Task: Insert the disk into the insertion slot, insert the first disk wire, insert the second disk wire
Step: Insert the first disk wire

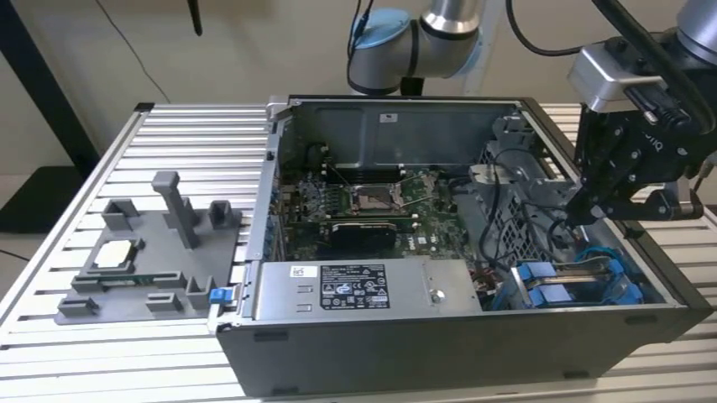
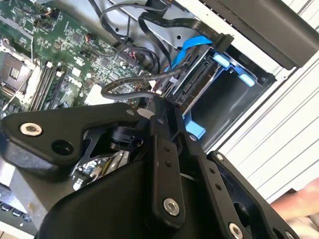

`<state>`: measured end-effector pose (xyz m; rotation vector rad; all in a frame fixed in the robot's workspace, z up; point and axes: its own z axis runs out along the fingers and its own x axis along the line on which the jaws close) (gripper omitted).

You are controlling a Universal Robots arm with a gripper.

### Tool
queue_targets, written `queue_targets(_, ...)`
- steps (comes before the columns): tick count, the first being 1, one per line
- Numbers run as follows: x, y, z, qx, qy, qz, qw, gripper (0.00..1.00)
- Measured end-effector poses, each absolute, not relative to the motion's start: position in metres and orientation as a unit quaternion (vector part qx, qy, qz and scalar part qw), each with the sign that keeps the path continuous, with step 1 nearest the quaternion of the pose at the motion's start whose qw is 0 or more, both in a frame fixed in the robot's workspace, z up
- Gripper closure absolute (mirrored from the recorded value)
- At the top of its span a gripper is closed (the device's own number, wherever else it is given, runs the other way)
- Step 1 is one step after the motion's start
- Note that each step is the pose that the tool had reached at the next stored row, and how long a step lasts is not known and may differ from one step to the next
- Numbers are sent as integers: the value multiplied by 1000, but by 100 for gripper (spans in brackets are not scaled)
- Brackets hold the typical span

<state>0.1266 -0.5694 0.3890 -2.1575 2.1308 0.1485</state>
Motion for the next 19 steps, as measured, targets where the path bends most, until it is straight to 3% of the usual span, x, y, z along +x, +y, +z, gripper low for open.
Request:
queue_targets(12, 128, -577, 386, -710, 701, 49, 52, 100)
queue_targets(19, 129, -582, 384, -711, 702, 30, 32, 100)
